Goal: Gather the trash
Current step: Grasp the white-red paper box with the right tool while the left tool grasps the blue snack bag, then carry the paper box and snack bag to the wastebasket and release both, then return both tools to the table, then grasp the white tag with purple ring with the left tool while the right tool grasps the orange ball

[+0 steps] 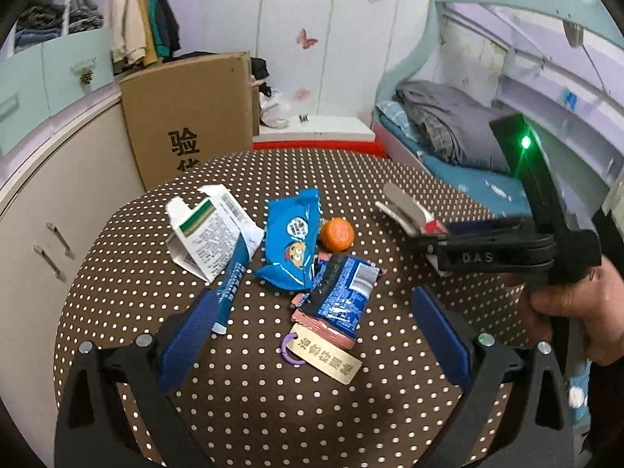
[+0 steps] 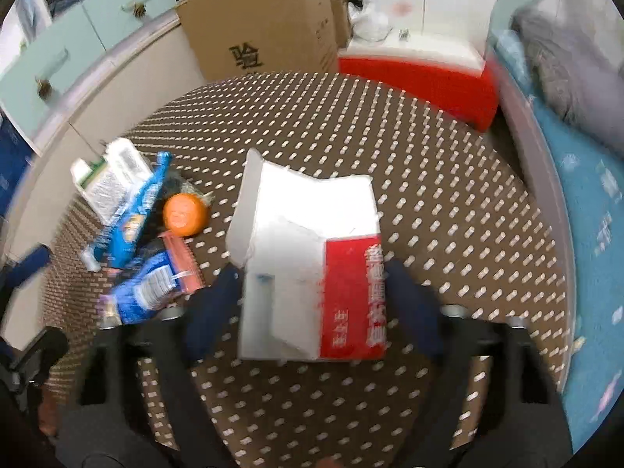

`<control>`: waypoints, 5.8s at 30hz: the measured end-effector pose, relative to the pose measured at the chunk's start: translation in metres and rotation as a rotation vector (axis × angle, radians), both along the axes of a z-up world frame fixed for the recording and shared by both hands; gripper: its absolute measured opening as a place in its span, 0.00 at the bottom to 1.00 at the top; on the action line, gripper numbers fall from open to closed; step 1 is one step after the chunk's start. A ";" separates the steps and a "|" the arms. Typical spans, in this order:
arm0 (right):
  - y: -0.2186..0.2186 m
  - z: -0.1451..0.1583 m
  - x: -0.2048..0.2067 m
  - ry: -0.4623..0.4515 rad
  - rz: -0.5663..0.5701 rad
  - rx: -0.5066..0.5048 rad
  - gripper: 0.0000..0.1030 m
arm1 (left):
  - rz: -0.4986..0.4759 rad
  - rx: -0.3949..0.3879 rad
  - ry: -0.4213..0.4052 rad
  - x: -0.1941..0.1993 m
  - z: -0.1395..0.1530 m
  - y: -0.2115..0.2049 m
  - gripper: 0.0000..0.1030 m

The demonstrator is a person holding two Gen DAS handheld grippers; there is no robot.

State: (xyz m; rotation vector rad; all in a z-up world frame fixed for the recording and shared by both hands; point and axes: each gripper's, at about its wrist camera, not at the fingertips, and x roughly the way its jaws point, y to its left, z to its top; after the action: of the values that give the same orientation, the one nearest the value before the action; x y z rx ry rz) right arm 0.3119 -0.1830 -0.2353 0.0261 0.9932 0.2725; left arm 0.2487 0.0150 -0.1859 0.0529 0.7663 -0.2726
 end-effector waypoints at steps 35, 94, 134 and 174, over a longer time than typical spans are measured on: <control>-0.120 0.030 -0.074 -0.100 -0.121 0.137 0.66 | -0.265 -0.023 0.095 0.016 -0.008 -0.094 0.34; -0.413 -0.067 -0.142 -0.022 -0.746 0.385 0.88 | -0.587 -0.035 0.204 0.054 -0.032 -0.401 0.89; -0.207 0.046 -0.114 -0.150 -0.381 0.233 0.94 | -0.172 -0.055 0.024 -0.002 0.029 -0.145 0.93; -0.047 0.024 -0.061 -0.074 -0.075 0.138 0.94 | 0.034 -0.004 0.147 0.002 -0.042 -0.005 0.41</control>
State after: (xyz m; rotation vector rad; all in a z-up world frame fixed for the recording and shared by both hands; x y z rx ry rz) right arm 0.2506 -0.2304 -0.2111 0.1773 0.8967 0.2708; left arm 0.2504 0.0097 -0.2275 0.0156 0.9119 -0.2475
